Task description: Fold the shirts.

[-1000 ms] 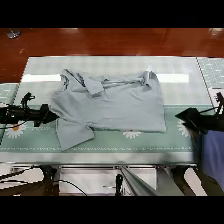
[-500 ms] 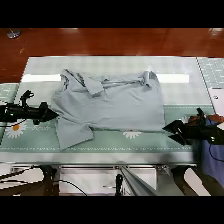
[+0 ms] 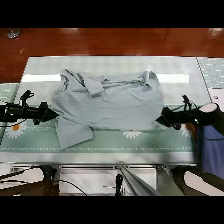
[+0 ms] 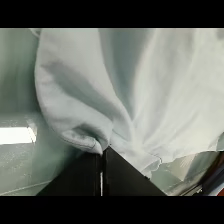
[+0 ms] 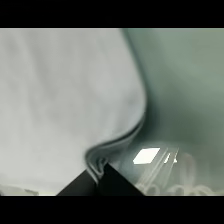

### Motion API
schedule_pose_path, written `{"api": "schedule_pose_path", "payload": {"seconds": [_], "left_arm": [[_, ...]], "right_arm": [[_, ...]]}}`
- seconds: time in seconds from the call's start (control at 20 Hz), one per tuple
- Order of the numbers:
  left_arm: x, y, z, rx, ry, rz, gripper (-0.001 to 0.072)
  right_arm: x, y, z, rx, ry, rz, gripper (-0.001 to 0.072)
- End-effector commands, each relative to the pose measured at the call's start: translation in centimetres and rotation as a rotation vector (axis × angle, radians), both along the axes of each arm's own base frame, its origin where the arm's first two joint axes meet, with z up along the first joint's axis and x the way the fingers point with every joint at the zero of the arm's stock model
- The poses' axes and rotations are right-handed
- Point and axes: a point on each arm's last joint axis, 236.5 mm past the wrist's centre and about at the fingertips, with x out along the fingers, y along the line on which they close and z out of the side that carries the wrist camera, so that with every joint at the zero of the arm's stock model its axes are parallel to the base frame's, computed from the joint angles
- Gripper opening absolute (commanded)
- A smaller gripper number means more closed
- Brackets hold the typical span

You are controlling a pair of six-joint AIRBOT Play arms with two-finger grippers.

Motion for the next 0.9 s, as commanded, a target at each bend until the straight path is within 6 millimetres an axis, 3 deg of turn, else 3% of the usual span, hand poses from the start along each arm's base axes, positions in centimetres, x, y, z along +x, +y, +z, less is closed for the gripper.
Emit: {"api": "schedule_pose_path", "payload": {"seconds": [0.0,0.05,0.1,0.15,0.25,0.3,0.4,0.5,0.6,0.7,0.85], "left_arm": [[0.6,0.0,0.9,0.007,-0.055,-0.013,0.0023],[2.2,-0.4,2.8,-0.024,-0.125,0.03,0.0023],[4.6,-0.8,6.1,-0.075,-0.245,0.076,0.0022],[7.6,-1.1,11.0,-0.14,-0.399,0.146,0.0022],[12.4,0.3,22.3,-0.189,-0.712,0.318,0.0022],[13.4,1.3,28.2,-0.158,-0.862,0.377,0.0022],[12.3,2.0,38.1,-0.033,-1.114,0.386,0.0022],[9.0,1.1,45.7,0.108,-1.308,0.319,0.0022],[4.7,0.1,51.3,0.299,-1.45,0.264,0.0022],[0.4,-0.4,55.0,0.448,-1.531,0.273,0.0022],[-6.4,-1.1,58.1,0.715,-1.636,0.289,0.0021]], "right_arm": [[2.4,2.4,1.9,0.019,-0.054,0.137,0.0025],[3.5,2.6,3.9,0.024,-0.096,0.168,0.0025],[5.5,1.9,6.7,-0.007,-0.159,0.173,0.0024],[7.8,0.8,10.2,-0.056,-0.24,0.158,0.0024],[12.7,-1.1,20.4,-0.174,-0.48,0.132,0.0024],[14.0,-1.6,26.6,-0.219,-0.616,0.127,0.0024],[13.9,-3.5,37.6,-0.343,-0.828,0.067,0.0024],[10.7,-4.2,46.8,-0.421,-1.036,0.015,0.0024],[5.5,-3.7,53.1,-0.461,-1.209,0.006,0.0024],[-0.3,-3.0,56.3,-0.512,-1.323,0.028,0.0024],[-8.0,-4.0,57.4,-0.641,-1.367,0.019,0.0024]]}}
